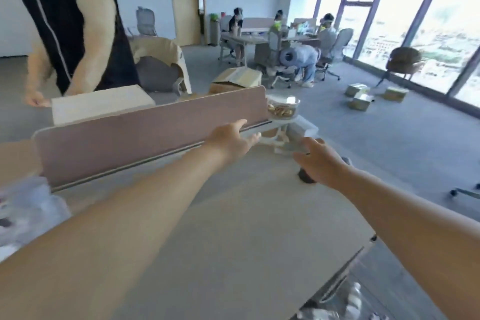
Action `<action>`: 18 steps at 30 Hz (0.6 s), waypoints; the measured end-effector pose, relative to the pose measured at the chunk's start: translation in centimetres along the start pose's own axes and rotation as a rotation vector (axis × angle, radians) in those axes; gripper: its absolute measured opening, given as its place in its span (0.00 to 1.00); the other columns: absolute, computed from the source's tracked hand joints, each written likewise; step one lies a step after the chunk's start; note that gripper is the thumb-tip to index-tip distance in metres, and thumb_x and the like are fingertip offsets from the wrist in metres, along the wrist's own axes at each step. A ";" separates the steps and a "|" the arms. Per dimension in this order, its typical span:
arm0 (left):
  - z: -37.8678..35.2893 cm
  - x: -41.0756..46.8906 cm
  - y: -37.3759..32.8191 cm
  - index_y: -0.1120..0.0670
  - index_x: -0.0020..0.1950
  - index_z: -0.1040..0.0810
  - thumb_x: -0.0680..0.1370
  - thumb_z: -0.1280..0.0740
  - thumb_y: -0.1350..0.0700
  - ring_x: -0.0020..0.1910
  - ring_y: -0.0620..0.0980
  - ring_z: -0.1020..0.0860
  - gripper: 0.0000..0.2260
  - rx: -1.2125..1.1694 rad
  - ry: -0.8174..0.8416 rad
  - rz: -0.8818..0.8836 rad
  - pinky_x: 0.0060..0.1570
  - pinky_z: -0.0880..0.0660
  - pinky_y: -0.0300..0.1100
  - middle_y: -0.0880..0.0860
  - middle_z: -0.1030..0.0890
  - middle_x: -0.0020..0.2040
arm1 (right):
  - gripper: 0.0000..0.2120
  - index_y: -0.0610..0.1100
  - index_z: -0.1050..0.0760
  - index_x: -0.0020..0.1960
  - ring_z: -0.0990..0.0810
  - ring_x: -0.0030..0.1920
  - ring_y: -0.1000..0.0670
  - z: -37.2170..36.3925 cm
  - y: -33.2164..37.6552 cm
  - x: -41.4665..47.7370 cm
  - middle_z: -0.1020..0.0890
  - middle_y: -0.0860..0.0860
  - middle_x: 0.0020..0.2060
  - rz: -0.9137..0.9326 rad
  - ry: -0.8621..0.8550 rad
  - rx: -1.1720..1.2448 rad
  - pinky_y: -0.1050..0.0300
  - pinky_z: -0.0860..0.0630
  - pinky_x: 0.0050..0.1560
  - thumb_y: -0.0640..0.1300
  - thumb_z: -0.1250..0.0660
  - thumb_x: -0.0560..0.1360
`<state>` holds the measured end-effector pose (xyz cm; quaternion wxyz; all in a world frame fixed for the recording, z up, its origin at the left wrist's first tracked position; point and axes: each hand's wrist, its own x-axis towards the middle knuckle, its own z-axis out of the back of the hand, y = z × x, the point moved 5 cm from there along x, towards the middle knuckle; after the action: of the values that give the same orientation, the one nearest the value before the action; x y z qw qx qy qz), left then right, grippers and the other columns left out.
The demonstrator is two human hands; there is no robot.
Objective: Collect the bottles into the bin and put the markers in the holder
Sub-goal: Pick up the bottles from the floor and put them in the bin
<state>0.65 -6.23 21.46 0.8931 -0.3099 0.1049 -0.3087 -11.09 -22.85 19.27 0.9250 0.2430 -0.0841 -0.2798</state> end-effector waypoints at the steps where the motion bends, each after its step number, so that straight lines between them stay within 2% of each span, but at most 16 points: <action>1: -2.9 0.7 -2.9 0.48 0.77 0.39 0.77 0.39 0.37 0.72 0.55 0.34 0.31 0.012 0.037 -0.041 0.68 0.36 0.45 0.54 0.33 0.75 | 0.21 0.42 0.34 0.71 0.30 0.66 0.40 1.7 -4.5 -0.3 0.30 0.41 0.66 -0.097 -0.029 0.029 0.54 0.31 0.61 0.46 0.40 0.80; 5: -14.6 2.7 -12.5 0.47 0.76 0.38 0.77 0.39 0.38 0.72 0.54 0.33 0.30 0.032 0.189 -0.161 0.66 0.36 0.43 0.54 0.32 0.74 | 0.24 0.41 0.33 0.71 0.26 0.62 0.38 6.6 -21.3 -2.7 0.31 0.37 0.67 -0.433 -0.120 0.064 0.52 0.28 0.61 0.50 0.38 0.78; 7: -20.2 3.3 -15.5 0.47 0.76 0.37 0.77 0.38 0.38 0.71 0.53 0.32 0.29 0.025 0.256 -0.184 0.65 0.35 0.42 0.54 0.31 0.73 | 0.24 0.39 0.34 0.71 0.24 0.60 0.39 7.2 -27.8 -4.3 0.31 0.36 0.67 -0.537 -0.103 0.054 0.53 0.28 0.56 0.49 0.38 0.78; 10: -28.1 3.5 -17.8 0.48 0.76 0.36 0.77 0.38 0.39 0.71 0.53 0.31 0.29 0.038 0.360 -0.170 0.65 0.34 0.42 0.55 0.29 0.72 | 0.23 0.38 0.35 0.72 0.27 0.63 0.39 5.8 -35.6 -6.3 0.31 0.36 0.67 -0.635 -0.018 0.022 0.53 0.29 0.56 0.45 0.40 0.79; 13: -34.7 3.1 -18.0 0.48 0.75 0.35 0.76 0.37 0.38 0.70 0.52 0.31 0.30 0.011 0.449 -0.112 0.65 0.34 0.43 0.53 0.30 0.72 | 0.21 0.39 0.35 0.71 0.26 0.58 0.39 2.9 -40.9 -7.9 0.32 0.37 0.67 -0.720 0.104 -0.005 0.55 0.29 0.49 0.45 0.42 0.80; 16: -39.7 2.4 -17.2 0.48 0.75 0.35 0.76 0.37 0.38 0.70 0.52 0.31 0.29 0.038 0.529 -0.094 0.66 0.35 0.44 0.52 0.30 0.72 | 0.19 0.39 0.33 0.69 0.27 0.62 0.39 -0.3 -43.8 -8.8 0.29 0.39 0.66 -0.711 0.195 -0.022 0.52 0.29 0.58 0.44 0.42 0.80; 18: -43.0 2.6 -16.7 0.48 0.75 0.35 0.77 0.38 0.38 0.70 0.52 0.31 0.29 0.053 0.592 -0.089 0.67 0.34 0.46 0.52 0.29 0.71 | 0.21 0.40 0.34 0.70 0.26 0.61 0.40 -2.4 -45.6 -9.4 0.30 0.40 0.66 -0.730 0.231 0.008 0.52 0.29 0.57 0.47 0.41 0.80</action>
<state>-21.66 -39.19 -1.97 0.8173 -0.1873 0.3388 -0.4269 -39.97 -49.71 -5.64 0.7670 0.2906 0.1118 -0.5611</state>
